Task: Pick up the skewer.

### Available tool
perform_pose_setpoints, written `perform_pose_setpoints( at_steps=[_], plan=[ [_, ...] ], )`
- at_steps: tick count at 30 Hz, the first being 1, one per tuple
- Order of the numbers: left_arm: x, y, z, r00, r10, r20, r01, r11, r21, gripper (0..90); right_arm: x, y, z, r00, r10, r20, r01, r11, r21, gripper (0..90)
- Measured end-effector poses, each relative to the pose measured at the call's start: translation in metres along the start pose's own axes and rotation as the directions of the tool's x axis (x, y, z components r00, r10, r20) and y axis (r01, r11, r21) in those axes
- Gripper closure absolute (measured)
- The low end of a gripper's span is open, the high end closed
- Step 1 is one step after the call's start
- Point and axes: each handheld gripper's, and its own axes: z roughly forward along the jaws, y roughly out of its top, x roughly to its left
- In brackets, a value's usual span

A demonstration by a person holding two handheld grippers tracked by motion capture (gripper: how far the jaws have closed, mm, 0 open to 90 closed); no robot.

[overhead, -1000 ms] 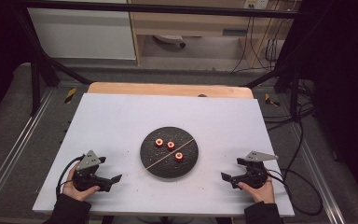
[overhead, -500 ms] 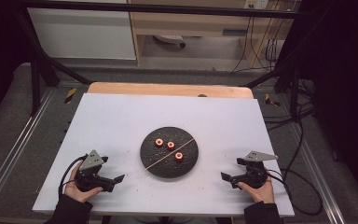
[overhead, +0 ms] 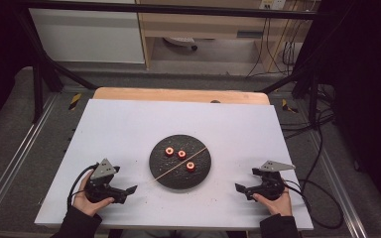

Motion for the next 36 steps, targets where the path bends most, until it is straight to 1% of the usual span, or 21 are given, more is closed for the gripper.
perform_pose_setpoints(
  at_steps=[4,7,8,13,14,15,21,22,28,30,35,36],
  plan=[
    [-0.003,0.007,0.001,1.0000,0.009,-0.003,-0.009,0.9999,0.004,4.9,0.000,0.000,0.000,1.0000,0.001,0.003,-0.001,1.000,0.004,0.6],
    [-0.005,0.011,0.002,0.9999,0.015,0.002,-0.015,0.9998,0.011,5.0,0.000,0.000,0.000,1.0000,-0.001,0.002,0.001,1.000,0.000,0.6],
    [-0.007,0.015,0.004,0.9998,0.020,0.004,-0.020,0.9997,0.016,5.1,0.000,0.000,0.000,1.0000,-0.001,0.003,0.001,1.000,0.001,0.6],
    [-0.012,0.025,0.008,0.9995,0.030,0.008,-0.030,0.9991,0.029,5.1,0.000,0.000,0.000,1.0000,0.000,0.005,0.000,1.000,0.006,0.6],
    [-0.012,0.025,0.008,0.9995,0.030,0.008,-0.030,0.9991,0.029,5.1,0.000,0.000,0.000,1.0000,0.001,0.005,-0.001,1.000,0.007,0.6],
    [-0.014,0.029,0.010,0.9992,0.040,0.009,-0.040,0.9986,0.034,5.2,0.000,0.000,0.000,1.0000,0.001,0.005,-0.001,1.000,0.007,0.6],
    [-0.019,0.039,0.016,0.9985,0.051,0.018,-0.052,0.9977,0.044,5.7,0.000,0.000,0.000,1.0000,0.001,0.005,-0.001,1.000,0.009,0.6],
    [-0.021,0.043,0.018,0.9981,0.060,0.017,-0.061,0.9969,0.051,5.7,0.000,0.000,0.000,1.0000,0.000,0.005,0.000,1.000,0.009,0.6],
    [-0.025,0.051,0.026,0.9972,0.071,0.023,-0.072,0.9950,0.068,6.5,0.000,0.000,0.000,1.0000,0.002,0.002,-0.002,1.000,0.011,0.6],
    [-0.027,0.056,0.031,0.9965,0.079,0.029,-0.081,0.9935,0.080,6.8,0.000,0.000,0.000,1.0000,0.002,0.002,-0.002,1.000,0.012,0.6],
    [-0.029,0.063,0.037,0.9964,0.079,0.031,-0.082,0.9922,0.094,7.8,0.000,0.000,0.000,1.0000,0.002,0.002,-0.002,1.000,0.011,0.6],
    [-0.031,0.066,0.040,0.9962,0.082,0.028,-0.085,0.9911,0.103,7.9,0.000,0.000,0.000,1.0000,0.002,0.001,-0.002,1.000,0.012,0.6]
  ],
)
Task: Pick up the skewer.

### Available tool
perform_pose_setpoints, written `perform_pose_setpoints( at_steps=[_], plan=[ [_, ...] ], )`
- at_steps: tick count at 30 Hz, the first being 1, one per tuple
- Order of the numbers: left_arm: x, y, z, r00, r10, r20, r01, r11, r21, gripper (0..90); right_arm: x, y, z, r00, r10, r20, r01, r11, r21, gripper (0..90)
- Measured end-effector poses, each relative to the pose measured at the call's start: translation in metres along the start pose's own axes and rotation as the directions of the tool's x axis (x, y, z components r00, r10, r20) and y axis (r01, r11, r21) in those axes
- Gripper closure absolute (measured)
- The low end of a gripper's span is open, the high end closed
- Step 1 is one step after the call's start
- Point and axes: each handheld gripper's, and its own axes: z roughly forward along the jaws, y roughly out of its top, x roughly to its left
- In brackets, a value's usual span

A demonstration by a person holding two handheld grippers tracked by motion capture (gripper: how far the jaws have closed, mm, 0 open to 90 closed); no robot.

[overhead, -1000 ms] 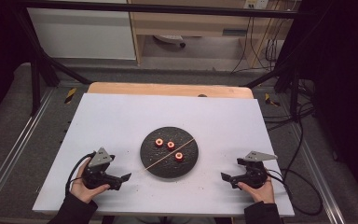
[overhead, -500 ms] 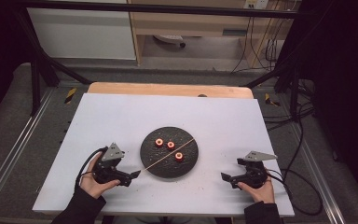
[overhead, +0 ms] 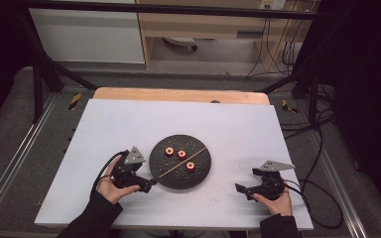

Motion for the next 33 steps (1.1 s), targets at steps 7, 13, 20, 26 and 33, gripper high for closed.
perform_pose_setpoints(
  at_steps=[7,13,20,26,33],
  plan=[
    [-0.003,0.010,0.008,0.9999,0.010,-0.001,-0.010,0.9997,0.023,10.2,0.000,0.000,0.000,1.0000,0.001,-0.001,-0.001,1.000,0.003,0.6],
    [-0.006,0.016,0.015,0.9998,0.018,-0.002,-0.018,0.9986,0.049,12.9,0.000,0.000,0.000,1.0000,0.000,-0.001,0.000,1.000,0.005,0.6],
    [-0.010,0.026,0.027,0.9995,0.032,0.000,-0.032,0.9954,0.091,20.2,0.000,0.000,0.001,1.0000,-0.003,-0.002,0.003,1.000,0.007,0.6],
    [-0.012,0.032,0.036,0.9992,0.039,-0.004,-0.038,0.9922,0.119,28.2,0.000,-0.001,0.001,1.0000,-0.003,-0.001,0.003,1.000,0.008,0.6],
    [-0.016,0.038,0.045,0.9987,0.049,0.013,-0.050,0.9860,0.159,40.1,0.000,0.000,0.001,1.0000,-0.002,-0.002,0.002,1.000,0.008,0.6]
  ],
)
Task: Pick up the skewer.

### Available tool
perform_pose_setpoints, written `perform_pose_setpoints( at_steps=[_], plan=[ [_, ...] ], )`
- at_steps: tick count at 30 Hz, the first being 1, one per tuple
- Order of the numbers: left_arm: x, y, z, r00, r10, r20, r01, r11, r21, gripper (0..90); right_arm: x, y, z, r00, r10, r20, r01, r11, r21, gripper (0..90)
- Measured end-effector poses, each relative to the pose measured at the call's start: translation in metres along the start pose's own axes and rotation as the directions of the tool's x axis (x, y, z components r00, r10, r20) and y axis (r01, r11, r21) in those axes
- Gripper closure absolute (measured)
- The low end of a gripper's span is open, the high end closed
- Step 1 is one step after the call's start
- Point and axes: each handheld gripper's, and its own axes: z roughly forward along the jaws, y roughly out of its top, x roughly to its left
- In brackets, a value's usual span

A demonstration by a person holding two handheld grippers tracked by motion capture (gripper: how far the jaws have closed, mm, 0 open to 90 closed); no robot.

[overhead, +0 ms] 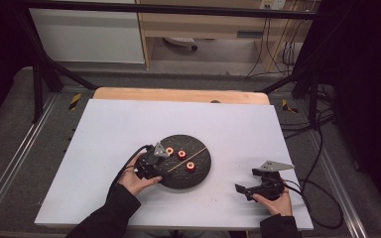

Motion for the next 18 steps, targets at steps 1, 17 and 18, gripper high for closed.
perform_pose_setpoints(
  at_steps=[1,17,18],
  plan=[
    [0.0004,0.0019,0.0017,0.9999,0.003,0.010,-0.003,0.9999,0.015,41.8,-0.0002,0.0000,-0.0001,1.0000,-0.001,-0.001,0.001,1.000,0.001,0.6],
    [0.0004,0.0079,0.0090,0.9986,0.027,0.044,-0.031,0.9958,0.086,66.5,-0.0001,-0.0002,0.0005,1.0000,-0.002,-0.002,0.002,1.000,0.003,0.6],
    [0.0004,0.0081,0.0091,0.9984,0.028,0.050,-0.032,0.9955,0.089,67.5,-0.0002,-0.0002,0.0005,1.0000,-0.003,-0.001,0.003,1.000,0.003,0.6]
  ],
)
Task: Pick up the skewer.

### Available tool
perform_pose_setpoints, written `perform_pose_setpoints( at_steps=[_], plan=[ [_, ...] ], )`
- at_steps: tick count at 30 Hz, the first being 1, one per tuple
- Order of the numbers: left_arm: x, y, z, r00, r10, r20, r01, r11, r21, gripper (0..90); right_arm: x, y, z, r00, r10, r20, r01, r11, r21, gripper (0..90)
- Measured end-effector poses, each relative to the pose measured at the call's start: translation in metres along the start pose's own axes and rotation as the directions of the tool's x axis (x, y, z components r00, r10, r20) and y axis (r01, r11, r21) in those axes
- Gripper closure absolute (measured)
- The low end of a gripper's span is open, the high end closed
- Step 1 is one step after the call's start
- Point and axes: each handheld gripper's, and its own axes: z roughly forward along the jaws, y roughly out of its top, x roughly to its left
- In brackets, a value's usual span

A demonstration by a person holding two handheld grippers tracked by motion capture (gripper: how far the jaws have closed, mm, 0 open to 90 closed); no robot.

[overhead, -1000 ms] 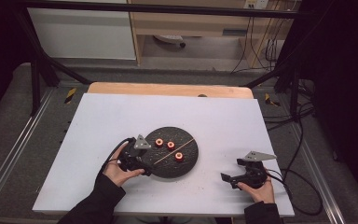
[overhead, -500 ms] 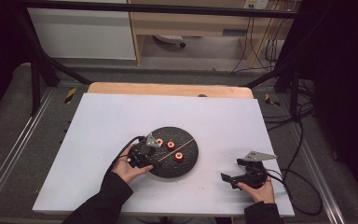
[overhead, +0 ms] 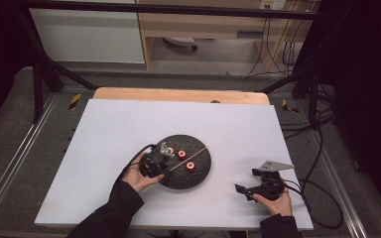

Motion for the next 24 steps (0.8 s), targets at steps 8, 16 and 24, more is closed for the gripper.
perform_pose_setpoints(
  at_steps=[8,16,24],
  plan=[
    [-0.0010,0.0010,0.0013,0.9998,0.018,0.001,-0.018,0.9995,0.025,75.9,0.0000,0.0000,0.0001,1.0000,0.000,-0.001,0.000,1.000,0.002,0.6],
    [-0.0024,0.0022,0.0034,0.9995,0.030,-0.004,-0.030,0.9986,0.042,81.3,0.0000,0.0000,0.0001,1.0000,0.001,-0.004,-0.001,1.000,0.005,0.6],
    [-0.0044,0.0052,0.0038,0.9991,0.040,-0.011,-0.039,0.9975,0.059,87.2,0.0000,0.0000,0.0002,1.0000,0.001,-0.005,-0.001,1.000,0.005,0.6]
  ],
)
